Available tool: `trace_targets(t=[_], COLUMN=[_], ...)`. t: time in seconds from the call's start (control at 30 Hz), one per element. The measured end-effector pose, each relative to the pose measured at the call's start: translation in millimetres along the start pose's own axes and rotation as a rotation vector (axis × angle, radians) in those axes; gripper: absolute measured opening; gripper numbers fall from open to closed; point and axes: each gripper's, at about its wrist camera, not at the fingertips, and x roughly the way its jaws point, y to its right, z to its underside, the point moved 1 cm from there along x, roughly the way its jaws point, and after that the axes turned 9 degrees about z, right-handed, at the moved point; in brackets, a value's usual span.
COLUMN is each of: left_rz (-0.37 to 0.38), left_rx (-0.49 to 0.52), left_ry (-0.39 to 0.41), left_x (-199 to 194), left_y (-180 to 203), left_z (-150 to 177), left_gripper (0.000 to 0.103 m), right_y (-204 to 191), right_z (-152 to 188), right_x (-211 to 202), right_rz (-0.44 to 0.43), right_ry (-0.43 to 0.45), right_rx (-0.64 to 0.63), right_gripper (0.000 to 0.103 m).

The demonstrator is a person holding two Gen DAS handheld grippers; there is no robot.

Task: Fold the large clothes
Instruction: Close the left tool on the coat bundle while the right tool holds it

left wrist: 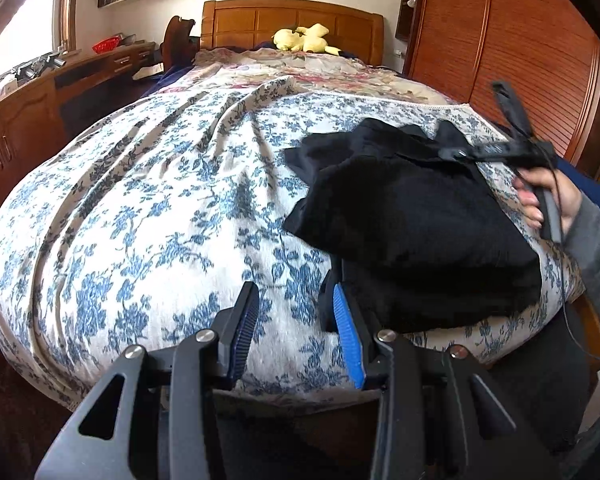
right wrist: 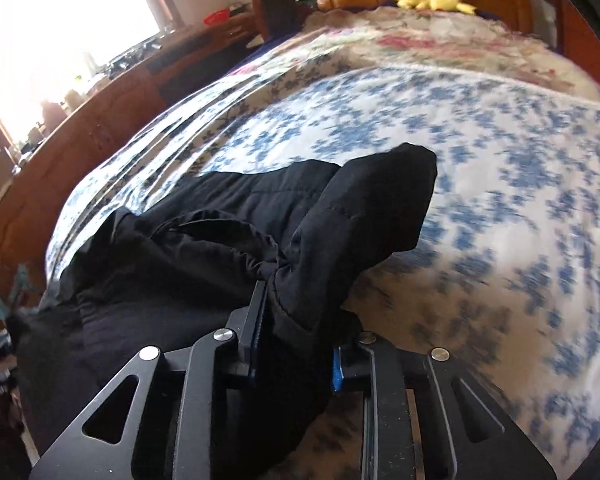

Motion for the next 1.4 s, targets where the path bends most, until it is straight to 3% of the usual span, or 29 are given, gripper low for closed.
trace_targets(t=[0.27,0.57,0.7,0.93,1.17,1.4], left_rz=[0.033,0.067,0.08,0.129,0.123,0.119], left_rx=[0.017,0.021,0.001,-0.025,0.001,-0.013], left_ry=[0.005,0.025,0.015,-0.008,-0.043,-0.06], left_x=[14.0,20.5,25.6,38.7,60.8,72.0], left_y=[-1.1,7.5,7.6,15.3,25.1,21.1], left_z=[-13.3,-21.1,-19.4,-18.8,-20.2,-16.1], left_gripper=[0.037,0.037,0.037,0.037,0.037,0.038], right_y=[39.9,38.9,40.2,44.7,49.7,51.0], right_z=[49.0,50.8,50.6,51.4,50.9,54.6], right_x=[-50.1,-50.5,-44.6,-39.1,-26.7,-20.2], right_rz=[0.049,0.093,0.113,0.172,0.166,0.157], right_ry=[0.031,0.023,0.015,0.029,0.028,0.044], right_rx=[0.043,0.051,0.058,0.061,0.084,0.093], right_gripper=[0.022,0.025,0.036,0.066,0.079,0.084])
